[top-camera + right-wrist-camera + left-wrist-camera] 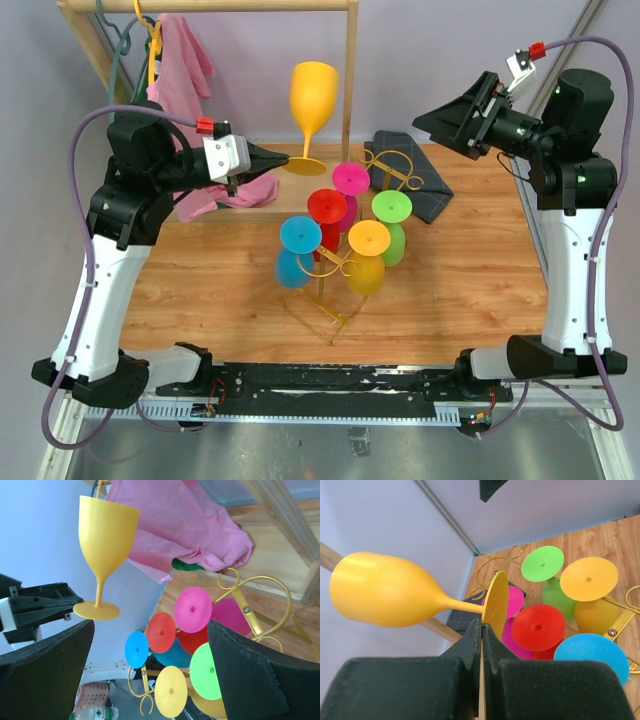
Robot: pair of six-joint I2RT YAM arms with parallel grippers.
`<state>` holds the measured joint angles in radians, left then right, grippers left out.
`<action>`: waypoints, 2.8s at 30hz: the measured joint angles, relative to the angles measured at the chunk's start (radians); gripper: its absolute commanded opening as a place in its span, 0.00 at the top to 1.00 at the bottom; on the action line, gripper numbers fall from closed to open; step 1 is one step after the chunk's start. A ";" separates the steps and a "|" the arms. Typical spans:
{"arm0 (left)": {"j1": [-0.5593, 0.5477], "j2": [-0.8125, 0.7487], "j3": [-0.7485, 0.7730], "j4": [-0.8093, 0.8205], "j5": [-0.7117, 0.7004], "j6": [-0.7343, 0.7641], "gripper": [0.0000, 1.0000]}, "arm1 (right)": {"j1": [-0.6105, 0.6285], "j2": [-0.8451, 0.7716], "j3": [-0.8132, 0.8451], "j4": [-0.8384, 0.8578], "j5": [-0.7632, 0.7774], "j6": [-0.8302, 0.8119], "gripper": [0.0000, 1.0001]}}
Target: Take the wine glass off the wine glass rack
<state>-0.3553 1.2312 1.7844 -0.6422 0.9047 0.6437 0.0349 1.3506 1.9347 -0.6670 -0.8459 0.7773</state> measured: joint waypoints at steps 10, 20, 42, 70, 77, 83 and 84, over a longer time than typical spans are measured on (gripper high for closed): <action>0.000 -0.084 -0.110 -0.017 0.140 0.143 1.00 | 0.000 0.075 0.132 -0.028 -0.211 0.002 0.05; -0.003 -0.227 -0.233 -0.043 0.308 0.167 1.00 | 0.039 0.011 0.077 -0.011 -0.335 0.050 0.09; -0.007 -0.426 -0.419 -0.042 0.534 0.135 1.00 | 0.284 0.019 0.095 0.015 -0.407 0.114 0.15; -0.007 -0.377 -0.423 -0.042 0.531 0.190 1.00 | 0.515 0.174 0.195 -0.058 -0.465 0.082 0.64; -0.007 -0.356 -0.423 -0.041 0.532 0.196 1.00 | 0.515 0.174 0.180 -0.060 -0.478 0.078 0.85; -0.008 -0.352 -0.422 -0.045 0.545 0.202 0.99 | 0.515 0.169 0.134 -0.064 -0.478 0.062 0.99; -0.008 -0.354 -0.421 -0.047 0.546 0.205 0.94 | 0.515 0.167 0.130 -0.065 -0.478 0.061 0.99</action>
<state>-0.3634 0.8776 1.3632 -0.6895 1.4502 0.8486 0.5503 1.5177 2.0644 -0.7319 -1.3235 0.8379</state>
